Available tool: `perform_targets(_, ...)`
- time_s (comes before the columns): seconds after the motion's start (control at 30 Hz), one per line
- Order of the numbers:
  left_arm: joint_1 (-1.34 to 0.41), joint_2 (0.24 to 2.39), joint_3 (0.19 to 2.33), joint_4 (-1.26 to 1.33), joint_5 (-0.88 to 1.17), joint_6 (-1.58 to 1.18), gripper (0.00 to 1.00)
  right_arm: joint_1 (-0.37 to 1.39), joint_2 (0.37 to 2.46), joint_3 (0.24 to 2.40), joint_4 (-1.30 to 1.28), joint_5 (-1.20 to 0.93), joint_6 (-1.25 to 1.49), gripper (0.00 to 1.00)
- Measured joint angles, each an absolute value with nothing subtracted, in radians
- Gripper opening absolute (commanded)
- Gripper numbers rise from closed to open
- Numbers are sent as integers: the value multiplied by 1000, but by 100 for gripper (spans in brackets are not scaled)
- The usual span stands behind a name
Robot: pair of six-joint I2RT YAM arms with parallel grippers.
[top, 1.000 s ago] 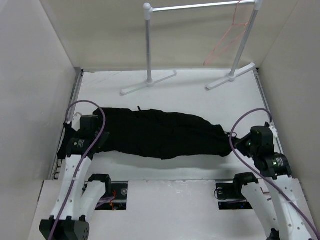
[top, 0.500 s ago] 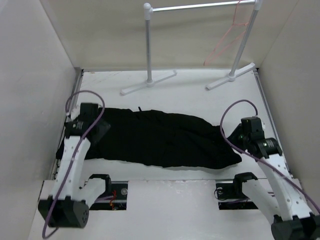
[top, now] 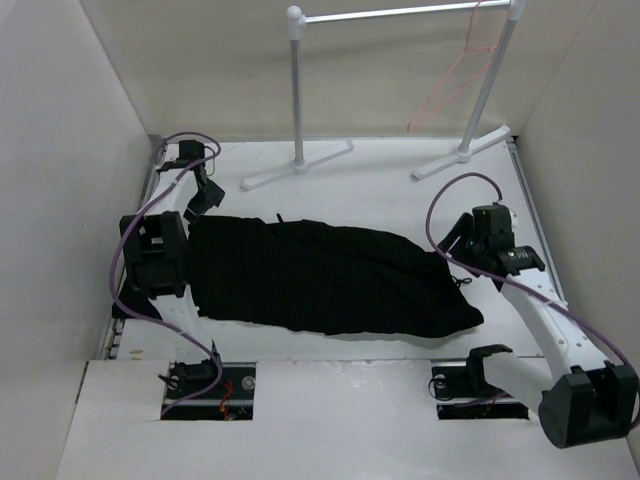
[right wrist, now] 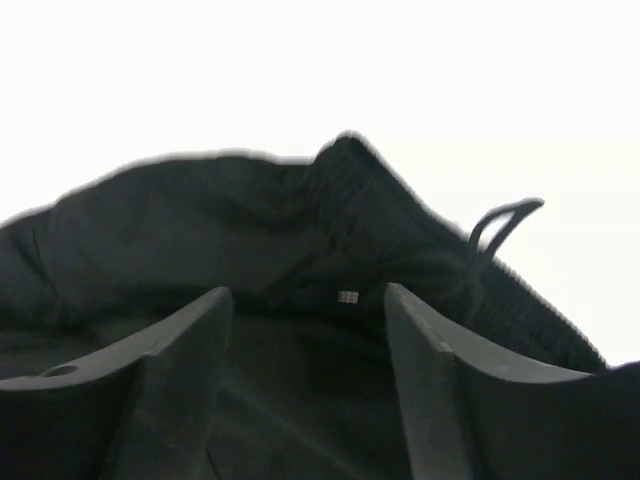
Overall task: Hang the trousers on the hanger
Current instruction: Flatten out the trousers at the center of the board.
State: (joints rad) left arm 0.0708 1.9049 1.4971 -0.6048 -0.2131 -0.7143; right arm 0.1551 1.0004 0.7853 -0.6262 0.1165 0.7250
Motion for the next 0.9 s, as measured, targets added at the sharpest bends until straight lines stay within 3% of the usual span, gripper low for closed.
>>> perform_targets(0.13, 65, 2001, 1562, -600, -208, -706, 59, 81, 1110, 790, -563, 129, 718, 75)
perform_targets(0.3, 59, 2041, 1568, -595, -206, -703, 50, 54, 1321, 818, -500, 134, 713, 70)
perform_targets(0.43, 61, 2049, 1568, -595, -206, -703, 33, 54, 1437, 820, -443, 123, 715, 55)
perform_targets(0.5, 61, 2051, 1568, -594, -205, -704, 16, 54, 1470, 821, -404, 104, 719, 37)
perform_targets(0.57, 62, 2053, 1568, -594, -204, -699, 8, 54, 1495, 823, -369, 81, 723, 15)
perform_targets(0.6, 64, 2053, 1568, -594, -204, -699, 5, 54, 1501, 824, -353, 73, 729, 10)
perform_targets(0.7, 69, 2053, 1567, -593, -203, -699, 2, 54, 1493, 823, -308, 53, 738, 3)
perform_targets(0.9, 105, 1943, 1505, -587, -203, -726, 0, 36, 1284, 786, -252, 29, 780, 1)
